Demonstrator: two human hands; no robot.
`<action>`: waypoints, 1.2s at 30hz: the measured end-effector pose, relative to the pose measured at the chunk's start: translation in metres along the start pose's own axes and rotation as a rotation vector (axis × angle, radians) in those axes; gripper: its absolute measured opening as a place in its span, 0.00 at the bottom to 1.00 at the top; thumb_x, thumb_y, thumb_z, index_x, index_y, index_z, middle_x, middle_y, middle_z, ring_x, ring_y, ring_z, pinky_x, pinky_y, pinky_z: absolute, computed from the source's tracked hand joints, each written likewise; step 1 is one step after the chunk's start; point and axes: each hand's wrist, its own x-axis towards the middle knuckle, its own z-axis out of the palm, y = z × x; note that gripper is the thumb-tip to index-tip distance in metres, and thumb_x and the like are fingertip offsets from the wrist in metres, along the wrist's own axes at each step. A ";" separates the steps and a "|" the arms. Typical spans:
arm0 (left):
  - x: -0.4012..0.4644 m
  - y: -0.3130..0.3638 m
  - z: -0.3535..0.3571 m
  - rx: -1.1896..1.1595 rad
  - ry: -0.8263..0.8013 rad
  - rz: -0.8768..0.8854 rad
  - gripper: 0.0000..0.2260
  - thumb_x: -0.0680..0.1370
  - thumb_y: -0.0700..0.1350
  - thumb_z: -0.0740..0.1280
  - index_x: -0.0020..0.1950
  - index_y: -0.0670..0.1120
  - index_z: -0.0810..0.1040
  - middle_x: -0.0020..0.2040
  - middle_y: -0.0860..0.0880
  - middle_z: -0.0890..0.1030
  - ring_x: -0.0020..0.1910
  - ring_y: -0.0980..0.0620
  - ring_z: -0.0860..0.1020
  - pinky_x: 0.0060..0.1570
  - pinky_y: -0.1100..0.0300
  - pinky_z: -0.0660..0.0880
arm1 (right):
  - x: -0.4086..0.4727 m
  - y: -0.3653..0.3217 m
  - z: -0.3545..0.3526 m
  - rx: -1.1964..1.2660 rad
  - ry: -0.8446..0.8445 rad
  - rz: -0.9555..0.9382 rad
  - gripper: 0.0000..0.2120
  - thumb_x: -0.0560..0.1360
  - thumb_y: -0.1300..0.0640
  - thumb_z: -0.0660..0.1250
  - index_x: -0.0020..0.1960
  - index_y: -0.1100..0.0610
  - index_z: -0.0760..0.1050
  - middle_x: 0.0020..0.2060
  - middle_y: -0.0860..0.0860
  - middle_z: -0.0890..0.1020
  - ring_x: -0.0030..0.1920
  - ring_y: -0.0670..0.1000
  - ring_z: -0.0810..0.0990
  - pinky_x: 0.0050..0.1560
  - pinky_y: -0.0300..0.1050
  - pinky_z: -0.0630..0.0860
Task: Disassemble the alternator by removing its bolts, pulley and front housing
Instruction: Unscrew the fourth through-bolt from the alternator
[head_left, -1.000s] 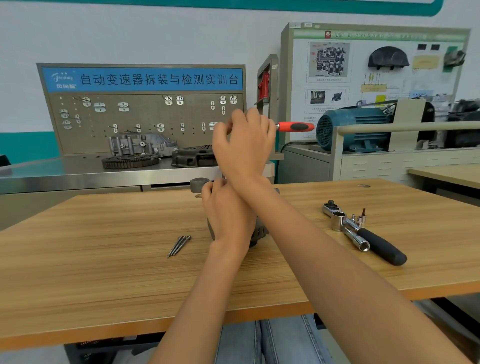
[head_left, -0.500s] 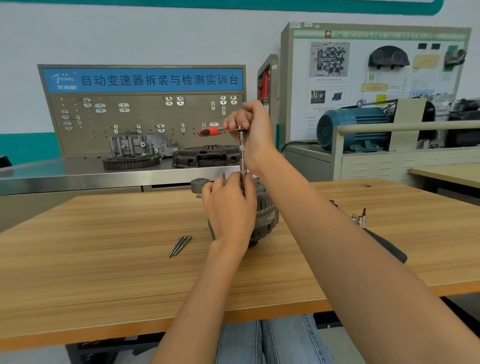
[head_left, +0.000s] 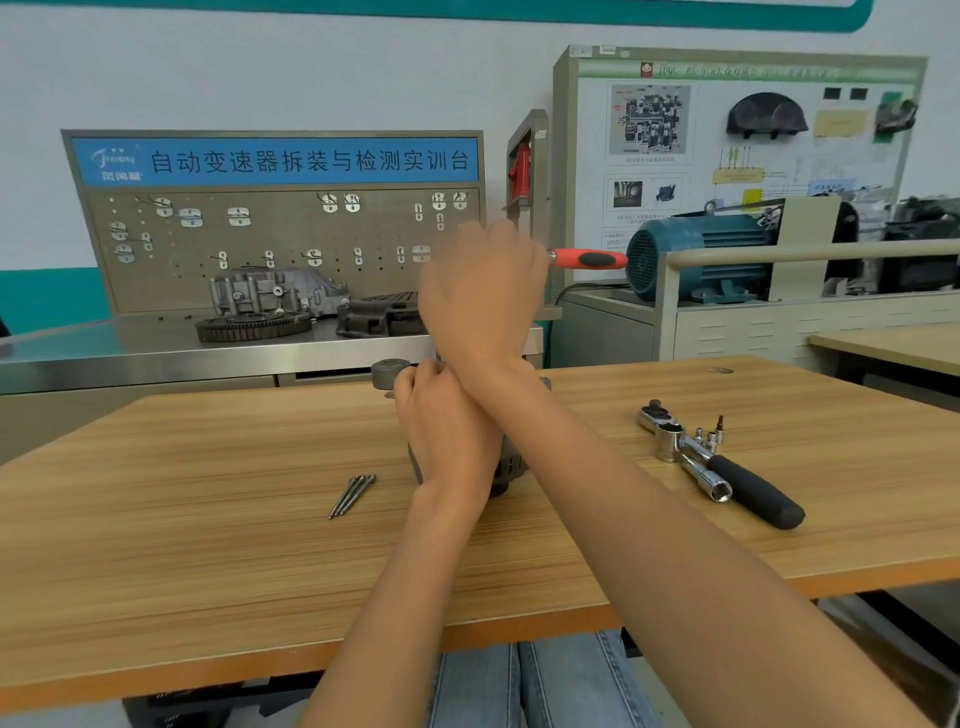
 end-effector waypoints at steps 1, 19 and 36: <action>0.000 0.000 0.000 -0.010 0.008 -0.004 0.08 0.71 0.33 0.65 0.33 0.42 0.75 0.33 0.42 0.78 0.41 0.43 0.74 0.47 0.60 0.58 | 0.000 -0.002 0.000 0.012 -0.002 -0.003 0.10 0.70 0.57 0.60 0.42 0.61 0.76 0.39 0.55 0.75 0.43 0.55 0.72 0.58 0.52 0.66; 0.000 0.002 0.002 -0.051 0.042 -0.035 0.14 0.81 0.49 0.58 0.43 0.43 0.79 0.35 0.52 0.72 0.39 0.53 0.67 0.54 0.56 0.62 | 0.036 0.000 -0.014 1.225 -0.427 0.694 0.22 0.78 0.61 0.52 0.25 0.56 0.60 0.20 0.51 0.67 0.28 0.50 0.68 0.47 0.45 0.72; 0.001 -0.004 0.001 0.113 -0.062 0.007 0.06 0.75 0.39 0.61 0.38 0.46 0.73 0.35 0.49 0.75 0.43 0.48 0.73 0.49 0.62 0.57 | 0.009 -0.012 -0.001 0.412 -0.061 0.186 0.18 0.75 0.59 0.60 0.27 0.54 0.63 0.30 0.46 0.67 0.37 0.47 0.66 0.57 0.49 0.64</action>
